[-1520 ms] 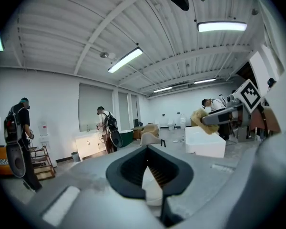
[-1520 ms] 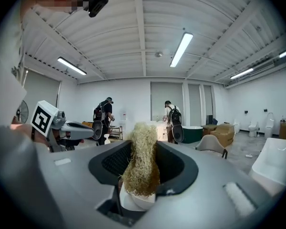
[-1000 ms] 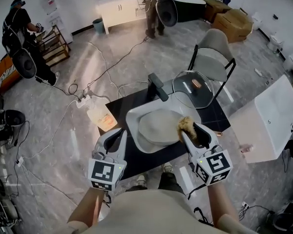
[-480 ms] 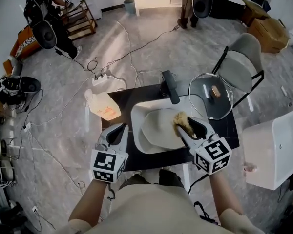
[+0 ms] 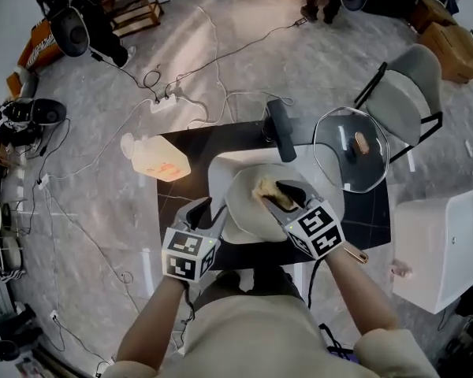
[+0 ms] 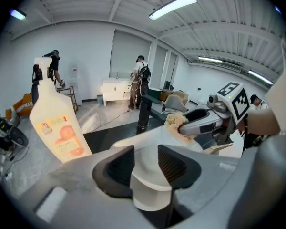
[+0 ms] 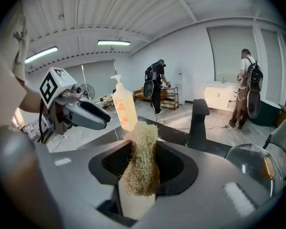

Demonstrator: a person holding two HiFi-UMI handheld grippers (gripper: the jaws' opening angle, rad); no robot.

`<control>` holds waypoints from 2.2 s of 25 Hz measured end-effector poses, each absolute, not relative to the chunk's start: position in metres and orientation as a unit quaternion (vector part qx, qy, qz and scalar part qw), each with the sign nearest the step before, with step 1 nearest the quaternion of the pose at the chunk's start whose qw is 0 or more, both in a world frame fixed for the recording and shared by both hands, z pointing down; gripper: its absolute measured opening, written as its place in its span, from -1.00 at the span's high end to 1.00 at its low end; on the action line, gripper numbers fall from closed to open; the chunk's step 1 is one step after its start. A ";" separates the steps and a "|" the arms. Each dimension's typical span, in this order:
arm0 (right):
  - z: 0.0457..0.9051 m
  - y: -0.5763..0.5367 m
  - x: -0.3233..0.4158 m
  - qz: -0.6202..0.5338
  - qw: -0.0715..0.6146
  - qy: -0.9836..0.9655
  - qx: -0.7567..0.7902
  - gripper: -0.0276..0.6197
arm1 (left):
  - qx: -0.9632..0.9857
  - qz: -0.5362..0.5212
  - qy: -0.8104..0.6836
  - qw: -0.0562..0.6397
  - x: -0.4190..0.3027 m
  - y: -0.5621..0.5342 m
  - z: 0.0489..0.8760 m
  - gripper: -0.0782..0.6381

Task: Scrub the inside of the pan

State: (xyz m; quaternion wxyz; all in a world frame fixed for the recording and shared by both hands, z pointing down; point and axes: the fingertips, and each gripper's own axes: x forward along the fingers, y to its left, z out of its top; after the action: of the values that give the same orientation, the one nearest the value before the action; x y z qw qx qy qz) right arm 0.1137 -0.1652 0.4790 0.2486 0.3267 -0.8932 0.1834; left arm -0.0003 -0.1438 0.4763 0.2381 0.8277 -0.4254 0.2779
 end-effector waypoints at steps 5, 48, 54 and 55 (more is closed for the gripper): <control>0.533 -0.158 0.096 0.200 0.304 -0.894 0.260 0.40 | 0.812 0.297 -0.410 0.292 0.010 -0.135 0.515 0.33; 0.751 -0.211 0.063 0.194 0.449 -0.857 0.160 0.38 | 0.690 0.289 -0.417 0.516 0.008 -0.123 0.640 0.36; 0.766 -0.233 0.125 0.168 0.513 -0.815 0.212 0.36 | 0.694 0.287 -0.414 0.514 0.008 -0.124 0.641 0.36; 0.767 -0.233 0.134 0.173 0.521 -0.806 0.220 0.36 | 0.694 0.285 -0.414 0.515 0.007 -0.124 0.641 0.36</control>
State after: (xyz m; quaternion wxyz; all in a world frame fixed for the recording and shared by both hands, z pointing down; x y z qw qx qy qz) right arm 0.1341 -0.2330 0.7671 0.5214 0.2202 -0.8061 0.1729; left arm 0.0075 -0.1235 0.6411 0.5152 0.6941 -0.4142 0.2851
